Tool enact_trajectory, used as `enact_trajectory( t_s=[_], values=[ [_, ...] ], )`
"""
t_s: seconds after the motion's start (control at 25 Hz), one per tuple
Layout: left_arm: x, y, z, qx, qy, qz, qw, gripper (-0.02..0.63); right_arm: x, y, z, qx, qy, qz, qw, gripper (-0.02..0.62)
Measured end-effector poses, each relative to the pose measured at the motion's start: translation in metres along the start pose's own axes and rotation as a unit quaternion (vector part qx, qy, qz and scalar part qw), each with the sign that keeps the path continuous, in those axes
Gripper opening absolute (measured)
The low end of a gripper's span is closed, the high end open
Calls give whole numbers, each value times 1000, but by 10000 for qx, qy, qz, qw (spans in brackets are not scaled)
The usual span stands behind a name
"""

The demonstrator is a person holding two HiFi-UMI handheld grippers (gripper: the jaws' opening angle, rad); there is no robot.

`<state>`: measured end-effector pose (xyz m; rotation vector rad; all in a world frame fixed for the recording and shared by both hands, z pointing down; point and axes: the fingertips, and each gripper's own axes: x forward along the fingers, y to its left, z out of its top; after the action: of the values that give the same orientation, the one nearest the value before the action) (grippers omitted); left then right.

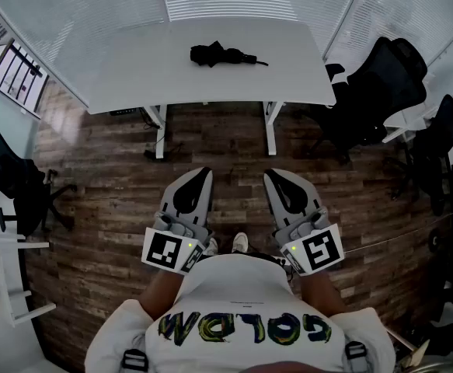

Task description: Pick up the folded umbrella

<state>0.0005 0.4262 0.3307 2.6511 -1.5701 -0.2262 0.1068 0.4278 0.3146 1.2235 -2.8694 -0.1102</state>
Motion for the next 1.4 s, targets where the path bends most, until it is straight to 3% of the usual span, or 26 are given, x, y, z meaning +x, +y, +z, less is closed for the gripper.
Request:
enact_trajectory(
  t_s=[0.32, 0.72, 1.0, 1.4],
  values=[
    [25, -29, -10, -11, 25, 57, 10000, 9, -20, -36, -5, 143, -36, 47, 9999, 11],
    [52, -18, -21, -119, 79, 119, 9998, 9, 1, -59, -16, 258, 61, 127, 9996, 11],
    [81, 35, -19, -142, 51, 118, 9998, 9, 60, -67, -18, 173, 72, 185, 9997, 11],
    [125, 159, -11, -227, 37, 188, 9996, 9, 195, -71, -19, 92, 114, 311, 9994, 11]
  ],
)
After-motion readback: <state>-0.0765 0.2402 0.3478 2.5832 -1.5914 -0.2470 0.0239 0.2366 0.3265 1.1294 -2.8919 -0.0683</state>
